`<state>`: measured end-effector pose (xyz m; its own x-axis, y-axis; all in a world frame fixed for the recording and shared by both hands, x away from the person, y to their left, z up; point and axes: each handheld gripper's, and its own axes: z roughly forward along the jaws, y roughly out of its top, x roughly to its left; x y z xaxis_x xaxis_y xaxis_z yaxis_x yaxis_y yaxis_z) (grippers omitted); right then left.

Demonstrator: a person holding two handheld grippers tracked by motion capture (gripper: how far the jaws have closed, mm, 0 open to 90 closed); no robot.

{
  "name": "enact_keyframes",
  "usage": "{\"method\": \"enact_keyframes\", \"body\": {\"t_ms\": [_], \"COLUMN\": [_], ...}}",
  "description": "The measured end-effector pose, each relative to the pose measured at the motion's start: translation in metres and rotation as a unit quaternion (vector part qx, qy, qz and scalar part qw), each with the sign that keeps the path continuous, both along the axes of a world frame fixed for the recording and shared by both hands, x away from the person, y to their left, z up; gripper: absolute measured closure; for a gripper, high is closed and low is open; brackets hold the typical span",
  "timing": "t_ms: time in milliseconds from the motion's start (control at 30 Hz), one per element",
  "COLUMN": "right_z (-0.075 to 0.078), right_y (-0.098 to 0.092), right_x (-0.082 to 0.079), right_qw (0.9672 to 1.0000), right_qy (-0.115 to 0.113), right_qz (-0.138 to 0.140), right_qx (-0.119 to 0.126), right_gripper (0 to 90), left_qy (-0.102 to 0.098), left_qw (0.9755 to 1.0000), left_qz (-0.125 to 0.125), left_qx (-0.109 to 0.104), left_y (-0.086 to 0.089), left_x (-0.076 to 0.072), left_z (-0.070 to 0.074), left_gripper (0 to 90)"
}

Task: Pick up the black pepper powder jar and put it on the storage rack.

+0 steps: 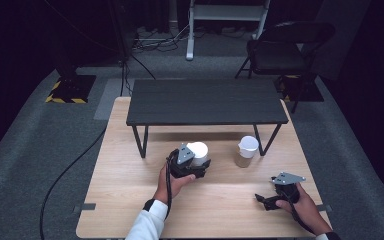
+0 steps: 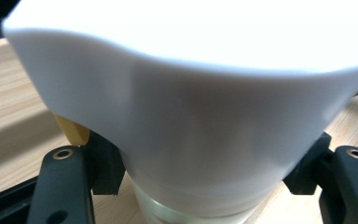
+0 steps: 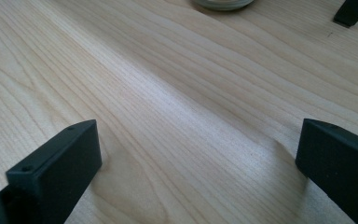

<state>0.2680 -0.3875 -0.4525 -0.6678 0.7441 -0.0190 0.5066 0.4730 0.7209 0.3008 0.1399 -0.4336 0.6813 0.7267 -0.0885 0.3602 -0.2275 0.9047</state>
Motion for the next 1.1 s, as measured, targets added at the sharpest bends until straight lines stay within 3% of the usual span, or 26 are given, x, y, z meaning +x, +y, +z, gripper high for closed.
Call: {"method": "enact_keyframes", "body": {"t_ms": [300,433,600,967,1100], "right_z": [0.0,0.0,0.0,0.0,0.0], "right_y": [0.0,0.0,0.0,0.001,0.001], "right_x": [0.0,0.0,0.0,-0.002,-0.002], "right_qw": [1.0,1.0,1.0,1.0,1.0], "right_qy": [0.0,0.0,0.0,0.0,0.0], "right_qz": [0.0,0.0,-0.001,-0.002,-0.002], "right_qx": [0.0,0.0,0.0,0.0,0.0], "right_gripper": [0.0,0.0,0.0,0.0,0.0], "left_qy": [-0.001,0.002,-0.011,-0.02,-0.025], "left_qw": [1.0,1.0,0.9999,0.9997,0.9995], "left_qz": [0.002,-0.003,-0.007,-0.012,-0.015], "left_qx": [0.002,-0.007,-0.01,-0.005,-0.014], "left_y": [0.004,0.005,0.002,0.002,0.003], "left_x": [-0.005,-0.007,-0.01,-0.005,-0.002], "left_z": [0.021,0.039,0.056,0.092,0.107], "left_gripper": [30.5,30.5,30.5,30.5,30.5]}}
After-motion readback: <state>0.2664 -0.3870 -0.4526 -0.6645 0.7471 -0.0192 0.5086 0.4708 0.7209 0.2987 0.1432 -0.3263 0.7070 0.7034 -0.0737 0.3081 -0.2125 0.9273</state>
